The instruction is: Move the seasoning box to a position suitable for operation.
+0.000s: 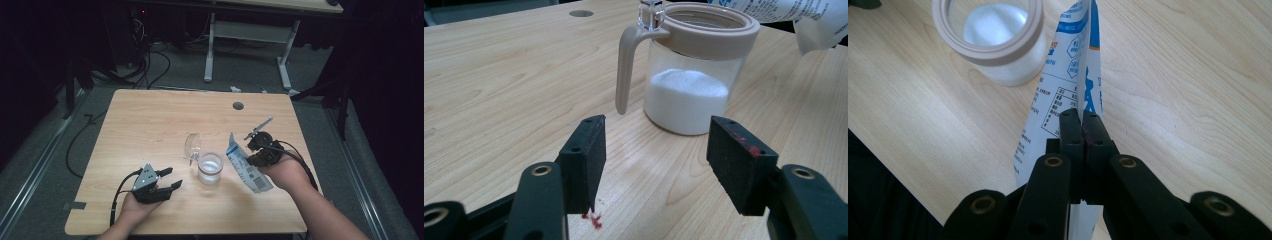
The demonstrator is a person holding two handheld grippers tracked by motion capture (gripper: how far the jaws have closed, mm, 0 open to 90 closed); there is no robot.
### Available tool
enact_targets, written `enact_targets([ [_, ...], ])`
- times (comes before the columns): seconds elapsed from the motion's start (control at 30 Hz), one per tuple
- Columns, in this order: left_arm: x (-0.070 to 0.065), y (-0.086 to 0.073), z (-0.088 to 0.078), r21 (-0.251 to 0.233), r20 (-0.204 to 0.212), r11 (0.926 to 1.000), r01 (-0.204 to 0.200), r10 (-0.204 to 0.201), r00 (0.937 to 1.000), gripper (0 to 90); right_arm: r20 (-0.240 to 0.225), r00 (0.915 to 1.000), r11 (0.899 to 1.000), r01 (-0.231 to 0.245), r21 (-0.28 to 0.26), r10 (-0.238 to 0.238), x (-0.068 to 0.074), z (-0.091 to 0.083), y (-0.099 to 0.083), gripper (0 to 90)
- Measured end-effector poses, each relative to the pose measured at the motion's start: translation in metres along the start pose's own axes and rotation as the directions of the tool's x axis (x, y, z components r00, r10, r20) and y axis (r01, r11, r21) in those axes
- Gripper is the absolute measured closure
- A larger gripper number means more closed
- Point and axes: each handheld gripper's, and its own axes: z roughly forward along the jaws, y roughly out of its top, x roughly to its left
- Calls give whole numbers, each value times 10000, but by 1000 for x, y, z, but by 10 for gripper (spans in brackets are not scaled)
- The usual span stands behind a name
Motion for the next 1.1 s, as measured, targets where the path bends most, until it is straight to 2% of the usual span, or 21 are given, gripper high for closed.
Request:
enact_targets([
  [0.27, 1, 2, -1, -33, 76, 9998, 175, -175, 9998, 429, 189, 9997, 9998, -180, 109, 178, -14, 7, -11, 899],
  [0.43, 2, 1, -1, -29, 41, 9999, 128, -128, 9999, 429, 236, 9989, 9991, -411, 99, 409, -20, 11, -16, 899],
  [0.53, 4, 2, -1, -45, -40, 10000, 89, -89, 10000, 427, 292, 9988, 9991, -392, 134, 388, -24, 12, -18, 899],
  [0.57, 5, 2, -1, -41, -95, 10000, 47, -47, 9999, 427, 333, 9968, 9971, -731, 209, 724, -23, 12, -19, 899],
  [0.63, 6, 2, -1, -52, -164, 10000, 78, -79, 9998, 427, 345, 9982, 9987, -495, 84, 492, -28, 13, -20, 899],
  [1.1, 12, 3, -2, -39, -313, 9997, 238, -239, 9992, 415, 536, 9939, 9952, -969, 118, 961, -41, 19, -27, 899],
])
